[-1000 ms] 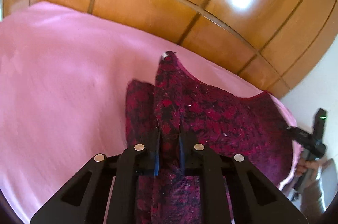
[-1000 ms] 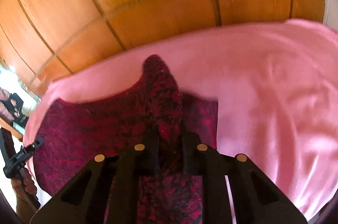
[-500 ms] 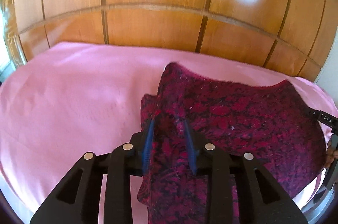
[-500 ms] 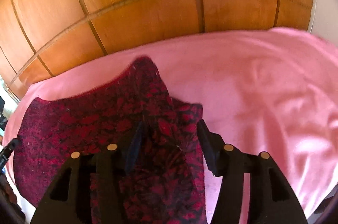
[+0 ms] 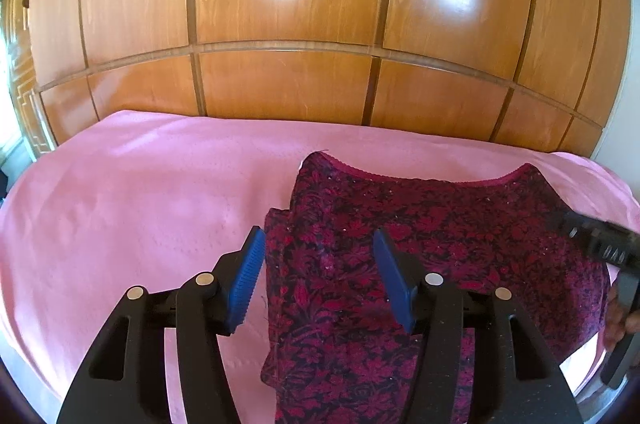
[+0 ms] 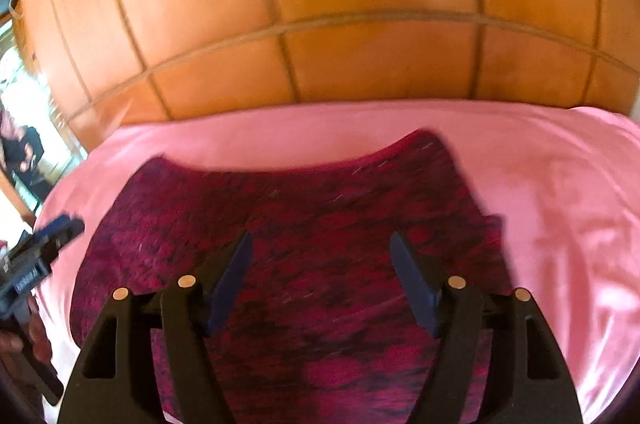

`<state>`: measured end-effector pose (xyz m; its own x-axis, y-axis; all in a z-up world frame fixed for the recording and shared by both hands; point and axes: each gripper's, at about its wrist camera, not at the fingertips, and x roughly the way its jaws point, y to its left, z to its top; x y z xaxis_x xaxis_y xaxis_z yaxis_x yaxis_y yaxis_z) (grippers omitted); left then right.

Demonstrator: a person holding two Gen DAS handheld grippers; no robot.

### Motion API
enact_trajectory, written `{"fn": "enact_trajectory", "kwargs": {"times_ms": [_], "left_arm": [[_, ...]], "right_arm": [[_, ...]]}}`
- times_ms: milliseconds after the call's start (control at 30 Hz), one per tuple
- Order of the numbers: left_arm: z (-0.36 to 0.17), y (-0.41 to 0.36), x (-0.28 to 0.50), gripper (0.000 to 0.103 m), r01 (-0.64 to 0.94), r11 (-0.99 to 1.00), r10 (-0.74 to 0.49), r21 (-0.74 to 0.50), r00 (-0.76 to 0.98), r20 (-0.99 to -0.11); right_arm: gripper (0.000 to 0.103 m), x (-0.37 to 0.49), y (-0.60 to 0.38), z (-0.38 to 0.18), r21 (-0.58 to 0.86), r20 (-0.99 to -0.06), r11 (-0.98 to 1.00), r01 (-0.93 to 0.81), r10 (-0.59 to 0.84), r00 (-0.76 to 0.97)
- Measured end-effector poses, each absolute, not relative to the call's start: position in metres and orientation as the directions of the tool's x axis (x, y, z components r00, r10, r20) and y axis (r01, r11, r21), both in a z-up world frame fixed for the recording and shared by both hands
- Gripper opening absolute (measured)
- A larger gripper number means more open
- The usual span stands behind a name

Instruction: Fold small clothes

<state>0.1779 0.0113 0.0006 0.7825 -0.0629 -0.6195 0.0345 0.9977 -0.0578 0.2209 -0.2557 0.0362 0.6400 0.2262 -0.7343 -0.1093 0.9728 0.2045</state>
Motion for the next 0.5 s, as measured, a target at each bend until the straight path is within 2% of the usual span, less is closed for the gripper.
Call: {"fn": "enact_trajectory", "kwargs": {"times_ms": [333,500], "left_arm": [[-0.008,0.016,0.203,0.055,0.067,0.998,-0.056,-0.008,0.753,-0.655],[-0.021,0.028,0.236,0.055,0.083,0.993,-0.115,-0.080,0.683,-0.721]], "right_arm": [[0.075,0.222,-0.243,0.006,0.201,-0.772,0.972,-0.125,0.236,0.590],[0.078,0.223,-0.244,0.002,0.203,-0.773,0.971,-0.122,0.236,0.588]]}}
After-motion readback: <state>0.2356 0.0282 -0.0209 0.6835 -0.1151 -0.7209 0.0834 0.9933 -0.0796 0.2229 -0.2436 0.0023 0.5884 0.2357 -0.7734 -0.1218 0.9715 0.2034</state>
